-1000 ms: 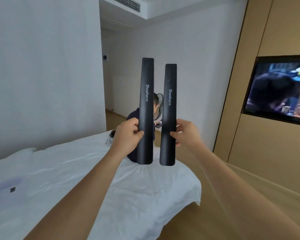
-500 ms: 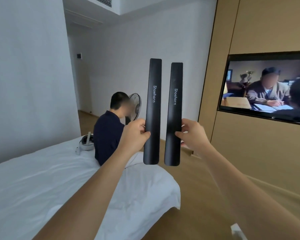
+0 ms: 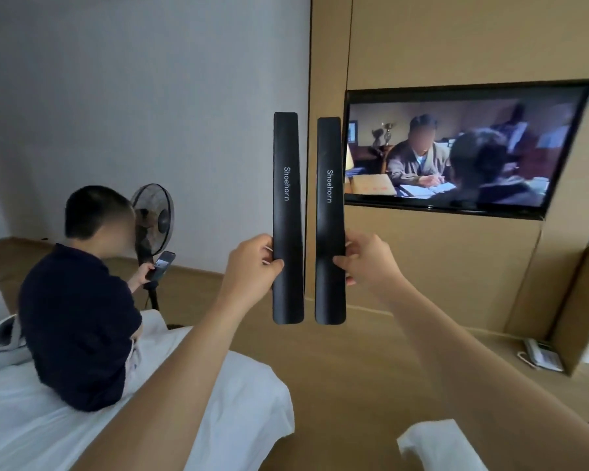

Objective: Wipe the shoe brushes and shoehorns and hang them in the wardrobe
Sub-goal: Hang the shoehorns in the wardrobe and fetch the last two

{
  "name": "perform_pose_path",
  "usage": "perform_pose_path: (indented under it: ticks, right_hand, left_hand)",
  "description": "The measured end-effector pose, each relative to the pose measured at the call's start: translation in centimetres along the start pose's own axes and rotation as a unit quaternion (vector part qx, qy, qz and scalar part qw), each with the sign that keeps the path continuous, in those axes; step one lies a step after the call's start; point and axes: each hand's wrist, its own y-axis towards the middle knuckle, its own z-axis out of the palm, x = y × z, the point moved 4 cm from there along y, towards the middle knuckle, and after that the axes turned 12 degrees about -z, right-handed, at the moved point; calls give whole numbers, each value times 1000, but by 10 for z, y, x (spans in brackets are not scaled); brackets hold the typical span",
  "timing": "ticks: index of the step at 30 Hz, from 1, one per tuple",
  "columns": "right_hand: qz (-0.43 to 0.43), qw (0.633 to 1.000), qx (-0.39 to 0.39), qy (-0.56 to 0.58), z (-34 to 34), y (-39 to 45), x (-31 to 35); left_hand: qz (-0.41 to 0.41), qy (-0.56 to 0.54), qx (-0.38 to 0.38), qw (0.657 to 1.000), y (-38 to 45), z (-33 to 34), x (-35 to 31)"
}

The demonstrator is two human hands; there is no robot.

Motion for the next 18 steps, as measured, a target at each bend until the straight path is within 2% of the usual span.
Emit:
perform_pose_path:
  ticks: [9,18]
  right_hand:
    - [52,995,-50,-74,-21,80,-84]
    - [76,994,-50,-61,-14,148,-175]
  left_hand:
    - [33,-49,72,996,128,86,15]
    - [24,-46,100,994,216,156,42]
